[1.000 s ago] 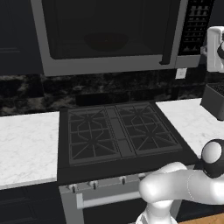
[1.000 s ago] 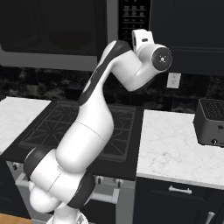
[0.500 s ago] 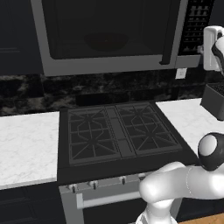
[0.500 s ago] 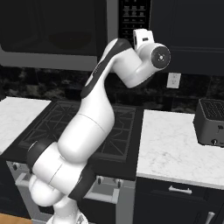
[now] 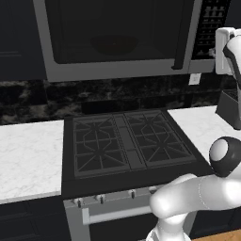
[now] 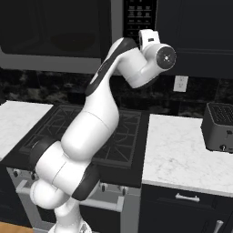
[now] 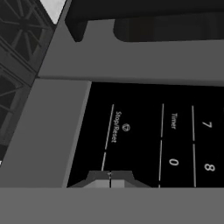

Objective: Open the microwave, place the bowl with waffle inside the microwave, then close the microwave door and turn it on.

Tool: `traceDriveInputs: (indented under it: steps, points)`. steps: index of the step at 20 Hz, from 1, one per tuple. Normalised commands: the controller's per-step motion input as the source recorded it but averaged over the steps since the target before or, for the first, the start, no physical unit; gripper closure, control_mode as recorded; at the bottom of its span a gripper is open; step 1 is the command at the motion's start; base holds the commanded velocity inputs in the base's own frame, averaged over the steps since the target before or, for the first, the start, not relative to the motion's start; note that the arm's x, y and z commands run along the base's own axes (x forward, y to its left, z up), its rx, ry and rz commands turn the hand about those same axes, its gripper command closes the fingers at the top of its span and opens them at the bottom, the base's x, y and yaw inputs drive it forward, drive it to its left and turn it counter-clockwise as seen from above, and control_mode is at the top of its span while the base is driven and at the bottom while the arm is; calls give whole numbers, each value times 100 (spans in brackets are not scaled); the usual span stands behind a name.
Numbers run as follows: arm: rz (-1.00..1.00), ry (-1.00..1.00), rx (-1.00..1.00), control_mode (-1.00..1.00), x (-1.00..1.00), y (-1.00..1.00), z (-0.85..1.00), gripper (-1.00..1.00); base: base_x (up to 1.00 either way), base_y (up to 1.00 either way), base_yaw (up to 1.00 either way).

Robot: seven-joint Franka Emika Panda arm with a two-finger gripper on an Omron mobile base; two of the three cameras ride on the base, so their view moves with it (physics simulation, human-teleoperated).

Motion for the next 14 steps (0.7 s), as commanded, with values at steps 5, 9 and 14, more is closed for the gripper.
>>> traceDriveInputs:
  steps: [5,9,14]
  points:
    - [0,0,0,-100,21,-7,-8,100,0,0,0]
    - [0,-8,0,-100,21,0,-29,100,0,0,0]
    - [0,-15,-1,-100,23,0,-44,100,0,0,0]
